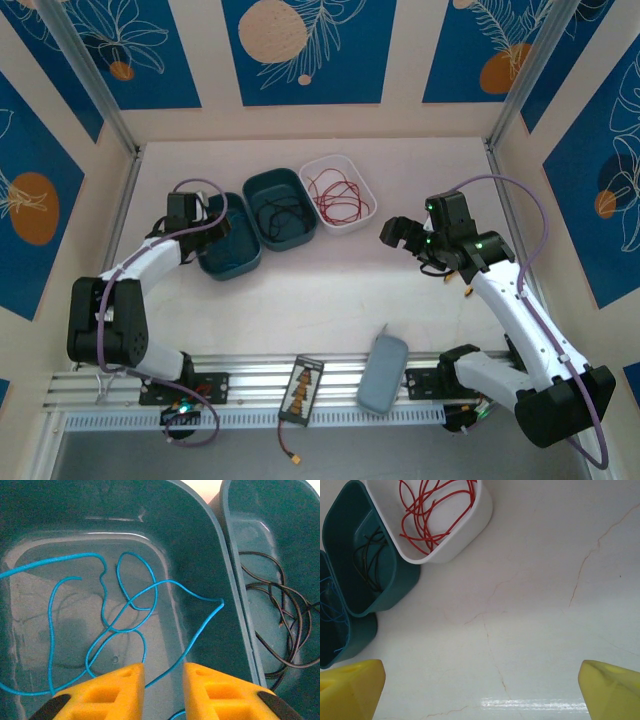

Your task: Untangle the cables

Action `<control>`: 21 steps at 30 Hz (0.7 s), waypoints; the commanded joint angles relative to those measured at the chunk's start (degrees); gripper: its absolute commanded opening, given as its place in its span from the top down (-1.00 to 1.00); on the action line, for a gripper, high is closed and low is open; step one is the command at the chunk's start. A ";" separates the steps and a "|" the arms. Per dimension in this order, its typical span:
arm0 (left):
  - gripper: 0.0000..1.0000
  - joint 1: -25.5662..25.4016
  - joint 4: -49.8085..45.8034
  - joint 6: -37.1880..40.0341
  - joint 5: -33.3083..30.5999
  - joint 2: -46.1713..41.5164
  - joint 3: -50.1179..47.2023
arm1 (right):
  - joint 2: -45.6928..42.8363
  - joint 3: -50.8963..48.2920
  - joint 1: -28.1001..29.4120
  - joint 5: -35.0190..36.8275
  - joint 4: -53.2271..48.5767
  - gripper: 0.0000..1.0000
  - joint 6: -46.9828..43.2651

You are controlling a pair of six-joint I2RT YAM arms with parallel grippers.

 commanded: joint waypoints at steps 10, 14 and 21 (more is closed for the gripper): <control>-0.63 -0.24 -5.60 2.77 1.56 -13.08 2.81 | -0.60 0.03 0.71 0.54 -0.15 -0.98 0.20; -1.00 -0.20 -9.49 4.26 -1.05 -18.34 2.90 | -1.11 -0.29 0.88 1.81 -0.05 -0.98 0.01; -1.00 -0.25 -17.00 6.88 -5.69 -28.48 -1.24 | -2.99 -1.67 0.88 4.70 0.39 -0.98 0.21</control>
